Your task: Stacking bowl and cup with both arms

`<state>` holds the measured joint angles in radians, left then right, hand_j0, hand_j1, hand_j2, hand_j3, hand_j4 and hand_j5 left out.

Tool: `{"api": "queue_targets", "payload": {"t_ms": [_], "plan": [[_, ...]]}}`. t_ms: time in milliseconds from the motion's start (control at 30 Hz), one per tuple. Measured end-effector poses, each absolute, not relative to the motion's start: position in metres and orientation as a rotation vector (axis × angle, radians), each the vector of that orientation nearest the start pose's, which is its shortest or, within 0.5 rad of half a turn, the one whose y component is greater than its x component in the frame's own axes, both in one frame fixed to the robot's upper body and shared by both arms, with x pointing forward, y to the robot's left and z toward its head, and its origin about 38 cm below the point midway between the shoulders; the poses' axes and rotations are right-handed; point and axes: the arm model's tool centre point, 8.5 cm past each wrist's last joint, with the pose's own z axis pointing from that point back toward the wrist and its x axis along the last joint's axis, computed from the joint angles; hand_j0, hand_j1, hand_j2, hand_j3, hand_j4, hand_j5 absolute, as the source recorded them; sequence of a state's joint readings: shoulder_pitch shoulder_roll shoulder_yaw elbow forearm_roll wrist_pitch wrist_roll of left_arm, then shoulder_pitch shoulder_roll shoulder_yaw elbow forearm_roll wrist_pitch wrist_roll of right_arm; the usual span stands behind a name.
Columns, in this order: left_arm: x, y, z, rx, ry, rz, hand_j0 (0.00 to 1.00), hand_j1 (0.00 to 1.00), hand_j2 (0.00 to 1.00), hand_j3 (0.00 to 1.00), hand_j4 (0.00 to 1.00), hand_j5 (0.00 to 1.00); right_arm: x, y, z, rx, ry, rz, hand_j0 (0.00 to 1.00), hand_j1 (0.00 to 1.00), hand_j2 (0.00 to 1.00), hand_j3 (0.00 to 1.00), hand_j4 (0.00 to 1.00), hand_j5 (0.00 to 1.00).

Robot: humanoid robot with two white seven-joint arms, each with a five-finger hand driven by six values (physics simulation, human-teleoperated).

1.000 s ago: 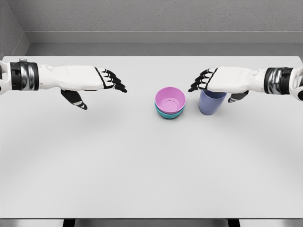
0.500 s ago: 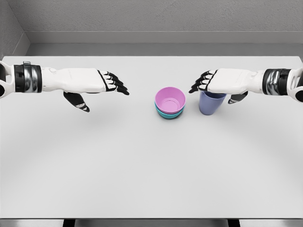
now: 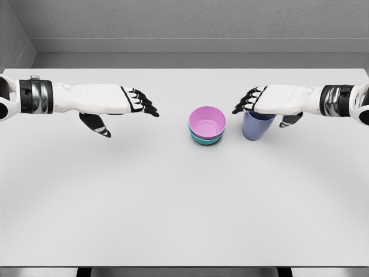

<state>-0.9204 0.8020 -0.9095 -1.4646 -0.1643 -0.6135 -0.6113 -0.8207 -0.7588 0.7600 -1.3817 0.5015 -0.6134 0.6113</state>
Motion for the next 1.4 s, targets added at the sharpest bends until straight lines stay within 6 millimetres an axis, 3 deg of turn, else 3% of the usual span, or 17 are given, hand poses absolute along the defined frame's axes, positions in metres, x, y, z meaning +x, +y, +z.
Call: {"api": "queue_targets", "payload": {"t_ms": [900,1033,1267,1400], "plan": [[0.4424,0.2368,0.2536,-0.219,1.961,2.990,1.00,1.00,1.00,1.00,1.00,1.00,0.4636,-0.2710,0.2199,0.639,1.655,-3.147,1.00,1.00,1.00,1.00,1.00,1.00],[0.4424,0.2368,0.2535,-0.219,1.960,2.990,1.00,1.00,1.00,1.00,1.00,1.00,0.4639,-0.2705,0.2201,0.642,1.653,-3.145,0.85,0.85,0.85,0.85,0.85,0.85],[0.4424,0.2370,0.2535,-0.220,1.960,2.991,1.00,1.00,1.00,1.00,1.00,1.00,0.4645,-0.2704,0.2220,0.648,1.661,-3.140,0.76,0.76,0.76,0.76,0.76,0.76],[0.4424,0.2371,0.2536,-0.220,1.960,2.991,1.00,1.00,1.00,1.00,1.00,1.00,0.4646,-0.2701,0.2218,0.649,1.657,-3.140,0.76,0.76,0.76,0.76,0.76,0.76]]}}
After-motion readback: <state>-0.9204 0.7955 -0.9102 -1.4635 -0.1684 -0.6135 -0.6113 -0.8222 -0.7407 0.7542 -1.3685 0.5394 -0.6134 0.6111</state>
